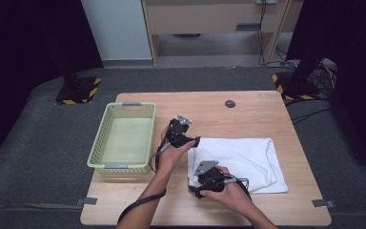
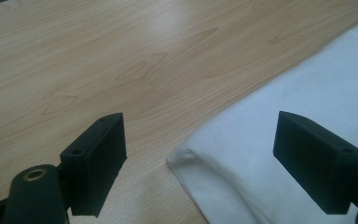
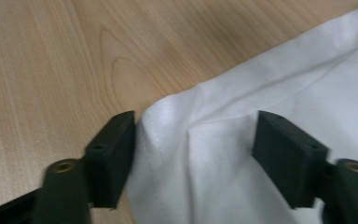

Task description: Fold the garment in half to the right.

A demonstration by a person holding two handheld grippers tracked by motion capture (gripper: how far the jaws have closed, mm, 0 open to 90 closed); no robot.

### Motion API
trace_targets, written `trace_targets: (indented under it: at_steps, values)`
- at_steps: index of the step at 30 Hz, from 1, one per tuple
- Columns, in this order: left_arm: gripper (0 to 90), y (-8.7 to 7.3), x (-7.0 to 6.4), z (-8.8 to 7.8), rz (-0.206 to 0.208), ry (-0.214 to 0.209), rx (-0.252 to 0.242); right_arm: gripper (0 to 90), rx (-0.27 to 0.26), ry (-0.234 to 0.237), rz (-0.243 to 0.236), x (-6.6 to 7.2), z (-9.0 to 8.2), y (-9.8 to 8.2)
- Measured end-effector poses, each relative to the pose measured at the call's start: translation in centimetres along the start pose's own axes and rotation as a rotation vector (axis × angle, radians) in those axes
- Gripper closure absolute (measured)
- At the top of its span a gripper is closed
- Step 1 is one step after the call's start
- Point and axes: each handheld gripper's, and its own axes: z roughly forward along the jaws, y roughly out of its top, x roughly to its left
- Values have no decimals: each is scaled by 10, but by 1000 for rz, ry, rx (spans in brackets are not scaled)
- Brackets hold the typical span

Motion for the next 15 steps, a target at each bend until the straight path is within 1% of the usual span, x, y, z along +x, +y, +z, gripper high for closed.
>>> trace_targets:
  at_steps: [3, 6, 9, 11, 13, 15]
  values:
    - [174, 0, -1, 3, -2, 2, -7, 483, -11, -12, 3, -5, -2, -1]
    - [190, -1, -2, 6, -20, -3, -17, 588, -11, -24, 0, -8, -3, -1]
    - [211, -4, -2, 11, -25, 2, -15, 723, -11, -50, -9, -11, -4, -2]
    - [227, -7, -1, 15, -27, 1, -7, 761, -13, -59, -11, -12, -4, -2]
    - [245, -13, 2, 19, -29, 2, 3, 771, -14, -67, -7, -13, -5, -3]
    - [267, -18, 5, 24, -47, -6, 8, 773, -15, -73, -6, -13, -5, -3]
